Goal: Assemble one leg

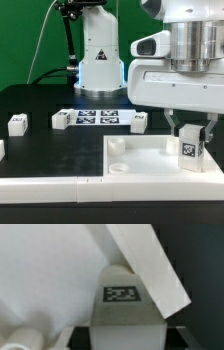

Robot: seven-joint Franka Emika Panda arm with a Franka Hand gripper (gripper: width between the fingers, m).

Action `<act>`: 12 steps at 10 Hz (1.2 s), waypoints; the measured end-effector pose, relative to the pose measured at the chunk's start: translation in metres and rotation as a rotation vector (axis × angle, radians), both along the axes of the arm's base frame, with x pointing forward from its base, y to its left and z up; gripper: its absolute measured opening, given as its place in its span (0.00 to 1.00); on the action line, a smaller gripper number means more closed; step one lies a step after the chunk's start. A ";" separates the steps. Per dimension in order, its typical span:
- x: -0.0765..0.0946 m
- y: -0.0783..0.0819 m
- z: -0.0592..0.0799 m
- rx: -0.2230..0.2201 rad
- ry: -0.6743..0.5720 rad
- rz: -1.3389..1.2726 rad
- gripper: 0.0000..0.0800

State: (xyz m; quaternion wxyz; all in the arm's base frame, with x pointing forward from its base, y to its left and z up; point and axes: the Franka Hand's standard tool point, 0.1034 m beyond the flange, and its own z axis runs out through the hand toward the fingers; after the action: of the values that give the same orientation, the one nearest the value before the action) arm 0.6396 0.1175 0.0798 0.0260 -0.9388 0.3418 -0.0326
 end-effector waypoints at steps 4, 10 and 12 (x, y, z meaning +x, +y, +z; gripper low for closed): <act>0.000 -0.001 0.001 0.028 0.035 -0.305 0.37; -0.002 0.001 0.000 0.045 0.046 -0.446 0.70; -0.002 0.006 0.000 0.036 0.040 -0.264 0.81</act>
Offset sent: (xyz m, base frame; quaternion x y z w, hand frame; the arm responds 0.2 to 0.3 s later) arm 0.0011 -0.0010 0.0015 0.0086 -0.0002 0.1654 0.9862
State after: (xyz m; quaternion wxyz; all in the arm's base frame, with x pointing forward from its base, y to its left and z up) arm 0.6371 0.1232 0.0798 0.0314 -0.8855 0.4634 -0.0107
